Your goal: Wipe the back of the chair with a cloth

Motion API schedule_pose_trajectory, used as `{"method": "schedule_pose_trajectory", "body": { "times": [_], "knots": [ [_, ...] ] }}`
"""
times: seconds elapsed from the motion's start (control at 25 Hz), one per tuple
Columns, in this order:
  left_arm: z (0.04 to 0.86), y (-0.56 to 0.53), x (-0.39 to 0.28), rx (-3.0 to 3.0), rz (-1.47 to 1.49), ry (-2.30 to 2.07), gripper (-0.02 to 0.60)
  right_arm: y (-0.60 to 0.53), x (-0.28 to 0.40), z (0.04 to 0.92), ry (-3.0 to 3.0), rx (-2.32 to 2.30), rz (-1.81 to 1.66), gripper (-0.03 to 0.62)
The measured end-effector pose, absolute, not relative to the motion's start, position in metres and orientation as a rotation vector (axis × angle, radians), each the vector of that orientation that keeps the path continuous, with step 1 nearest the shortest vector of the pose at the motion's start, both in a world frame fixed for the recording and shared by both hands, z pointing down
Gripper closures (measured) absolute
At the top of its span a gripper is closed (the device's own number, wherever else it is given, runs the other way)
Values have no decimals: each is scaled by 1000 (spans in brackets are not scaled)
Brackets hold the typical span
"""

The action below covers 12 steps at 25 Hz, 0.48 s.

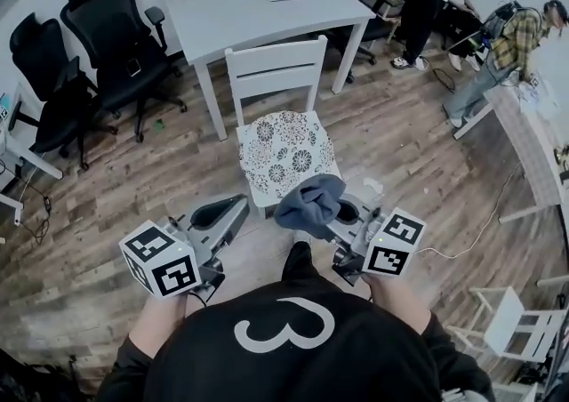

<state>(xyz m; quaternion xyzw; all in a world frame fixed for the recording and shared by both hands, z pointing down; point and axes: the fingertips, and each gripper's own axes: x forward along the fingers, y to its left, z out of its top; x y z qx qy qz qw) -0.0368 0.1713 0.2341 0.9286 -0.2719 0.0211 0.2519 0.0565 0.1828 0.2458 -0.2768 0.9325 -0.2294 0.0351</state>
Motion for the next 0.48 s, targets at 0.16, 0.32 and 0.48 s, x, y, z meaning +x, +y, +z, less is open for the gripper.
{"method": "schedule_pose_trajectory", "body": {
  "times": [0.16, 0.32, 0.48],
  "knots": [
    [218, 205, -39, 2561, 36, -694, 568, 219, 50, 232, 2868, -865, -687, 551],
    [208, 233, -40, 2593, 13, -665, 568, 245, 48, 227, 2844, -883, -684, 552],
    [202, 243, -34, 2600, 9, -639, 568, 253, 47, 223, 2849, -890, -681, 553]
  ]
}}
